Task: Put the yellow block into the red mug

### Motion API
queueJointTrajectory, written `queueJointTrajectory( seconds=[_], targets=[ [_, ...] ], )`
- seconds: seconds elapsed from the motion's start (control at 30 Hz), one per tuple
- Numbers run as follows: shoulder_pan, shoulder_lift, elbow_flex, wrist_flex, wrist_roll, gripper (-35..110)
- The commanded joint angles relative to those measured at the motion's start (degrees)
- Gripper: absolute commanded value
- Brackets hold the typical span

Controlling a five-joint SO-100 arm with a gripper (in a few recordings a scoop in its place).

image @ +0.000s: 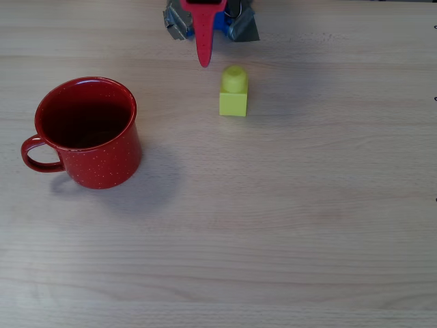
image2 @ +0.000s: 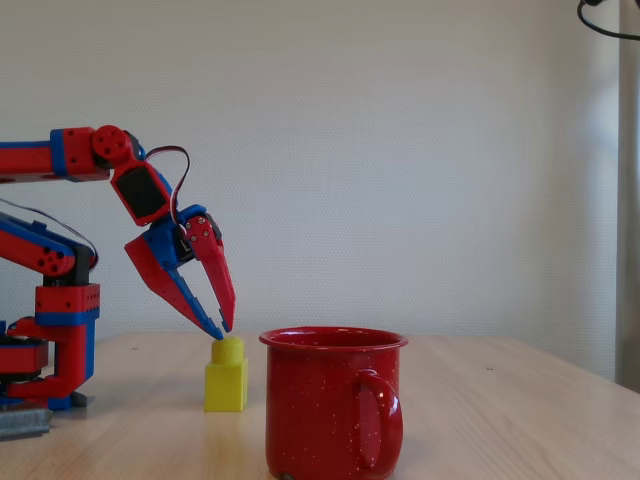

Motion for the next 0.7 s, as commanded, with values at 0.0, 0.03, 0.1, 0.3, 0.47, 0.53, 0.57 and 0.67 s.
queueJointTrajectory(
  seconds=[0.0,0.03,0.1,0.3,0.47,0.53,0.57,0.67],
  targets=[
    [0.0,-3.3,-6.2,-0.7,-0.4,0],
    [-0.4,-4.5,-7.2,-0.5,-0.3,0],
    [-1.4,-6.6,-8.7,-0.4,0.2,0],
    [-3.7,-13.2,-13.2,1.1,1.0,0],
    [-6.9,-15.3,-15.6,2.5,1.1,0],
    [-8.4,-15.8,-16.3,2.7,1.5,0],
    [-9.2,-16.3,-17.0,3.1,1.8,0],
    [-10.8,-17.8,-19.2,3.5,3.4,0]
  ],
)
